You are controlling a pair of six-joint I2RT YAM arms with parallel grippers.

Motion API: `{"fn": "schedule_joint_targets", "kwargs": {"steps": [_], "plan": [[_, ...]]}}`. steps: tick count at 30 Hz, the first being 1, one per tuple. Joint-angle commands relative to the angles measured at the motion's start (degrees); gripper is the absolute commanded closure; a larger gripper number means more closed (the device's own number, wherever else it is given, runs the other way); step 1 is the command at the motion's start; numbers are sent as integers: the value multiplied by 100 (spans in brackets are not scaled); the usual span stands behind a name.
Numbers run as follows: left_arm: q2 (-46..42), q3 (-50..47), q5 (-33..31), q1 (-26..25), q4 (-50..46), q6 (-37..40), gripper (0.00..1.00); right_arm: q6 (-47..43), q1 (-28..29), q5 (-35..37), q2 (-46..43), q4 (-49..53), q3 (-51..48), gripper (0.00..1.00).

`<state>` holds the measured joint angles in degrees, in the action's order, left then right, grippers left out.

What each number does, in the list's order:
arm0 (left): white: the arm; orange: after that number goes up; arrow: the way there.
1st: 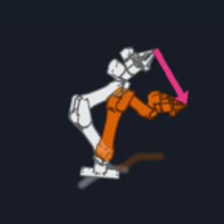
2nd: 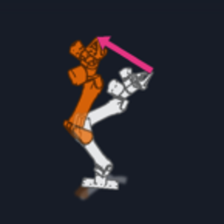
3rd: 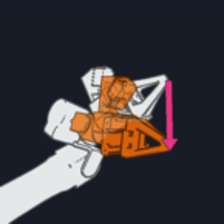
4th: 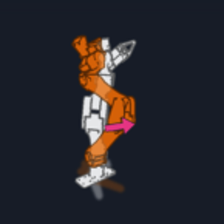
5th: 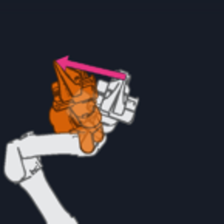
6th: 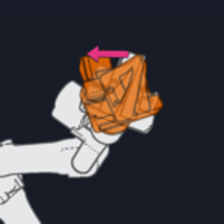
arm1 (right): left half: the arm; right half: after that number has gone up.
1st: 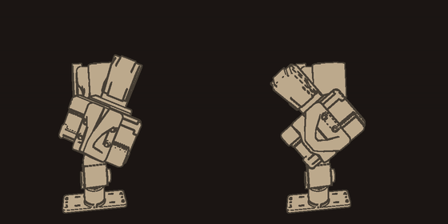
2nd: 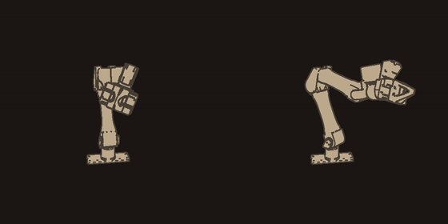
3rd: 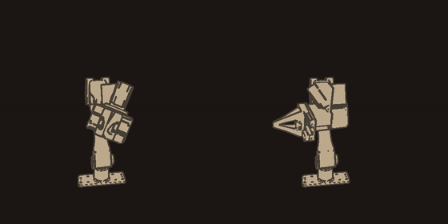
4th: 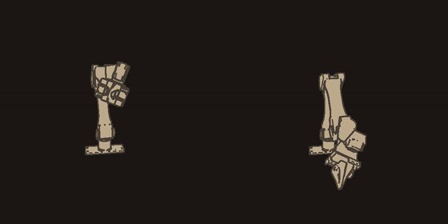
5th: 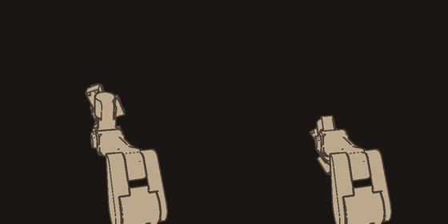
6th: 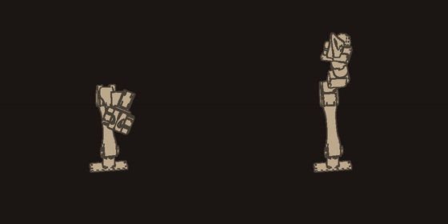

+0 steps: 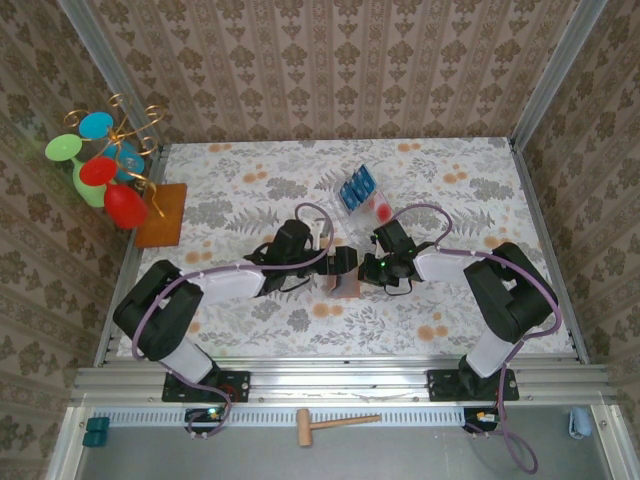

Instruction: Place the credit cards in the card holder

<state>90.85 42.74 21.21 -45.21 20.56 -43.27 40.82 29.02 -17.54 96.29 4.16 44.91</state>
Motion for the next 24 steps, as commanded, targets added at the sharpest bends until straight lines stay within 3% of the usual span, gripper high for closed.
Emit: {"fn": "schedule_joint_targets", "kwargs": {"steps": [1,3,6,10,16,24], "plan": [[252,173,67,-150,393,-281,0,84,52,31,230,-241,62,98],[377,199,50,-209,478,-339,0,75,34,40,163,-166,82,94],[484,165,-9,-248,620,-424,0,54,-27,96,5,-21,113,67],[569,130,-114,-276,615,-477,0,-49,-153,225,-260,289,158,49],[597,61,-236,-287,714,-532,0,-196,-440,444,-717,806,148,42],[583,187,-250,-297,655,-496,0,-188,-792,759,-1492,1240,-8,42]]}}
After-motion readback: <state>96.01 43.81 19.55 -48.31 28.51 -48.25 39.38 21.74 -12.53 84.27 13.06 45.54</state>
